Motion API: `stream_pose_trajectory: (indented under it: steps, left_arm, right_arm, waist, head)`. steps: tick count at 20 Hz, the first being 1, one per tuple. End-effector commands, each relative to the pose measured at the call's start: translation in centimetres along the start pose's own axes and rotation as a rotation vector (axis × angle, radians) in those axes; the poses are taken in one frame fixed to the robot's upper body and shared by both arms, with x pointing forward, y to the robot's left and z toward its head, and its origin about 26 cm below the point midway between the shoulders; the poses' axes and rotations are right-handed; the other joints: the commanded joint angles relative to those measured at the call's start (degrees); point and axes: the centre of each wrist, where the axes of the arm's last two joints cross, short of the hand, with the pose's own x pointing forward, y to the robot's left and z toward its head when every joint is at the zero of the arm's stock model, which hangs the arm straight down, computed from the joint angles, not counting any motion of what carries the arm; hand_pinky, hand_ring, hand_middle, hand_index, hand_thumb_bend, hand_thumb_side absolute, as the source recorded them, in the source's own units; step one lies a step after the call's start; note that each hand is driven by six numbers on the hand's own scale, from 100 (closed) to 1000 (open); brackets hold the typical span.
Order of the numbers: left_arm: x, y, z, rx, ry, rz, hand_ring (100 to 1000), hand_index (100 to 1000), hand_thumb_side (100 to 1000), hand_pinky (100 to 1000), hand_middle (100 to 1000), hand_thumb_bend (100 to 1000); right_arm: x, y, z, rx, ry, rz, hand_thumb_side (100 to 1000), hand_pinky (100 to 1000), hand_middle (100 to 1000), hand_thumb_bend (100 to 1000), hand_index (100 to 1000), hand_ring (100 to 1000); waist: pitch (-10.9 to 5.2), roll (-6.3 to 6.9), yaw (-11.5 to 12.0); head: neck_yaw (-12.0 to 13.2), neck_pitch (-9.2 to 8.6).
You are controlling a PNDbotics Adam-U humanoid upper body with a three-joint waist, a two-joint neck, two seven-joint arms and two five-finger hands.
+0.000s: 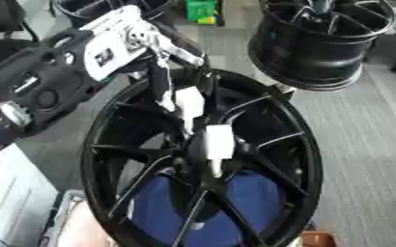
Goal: Pull the pin out of the wheel hub.
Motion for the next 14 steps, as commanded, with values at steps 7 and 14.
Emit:
stream_pose_trajectory:
  steps: [7, 14]
  left_arm:
    - [0.6, 1.8, 1.4, 0.048, -0.001, 0.026, 494, 479, 100, 581, 367, 230]
    - [1.2, 3.3, 3.9, 0.121, 0.005, 0.024, 471, 431, 100, 562, 325, 245]
  right_arm:
    - [0.3, -0.8, -0.2, -0.024, -0.015, 0.009, 111, 886, 731, 100, 851, 751]
    - [0.4, -1.0, -0.3, -0.033, -0.022, 0.012, 100, 886, 732, 100, 852, 753]
  waist:
    - [-0.65, -0.13, -0.07]
    - [-0.78, -0.16, 0.01]
  head:
    - [0.07, -0.08]
    - [-0.02, 0.0]
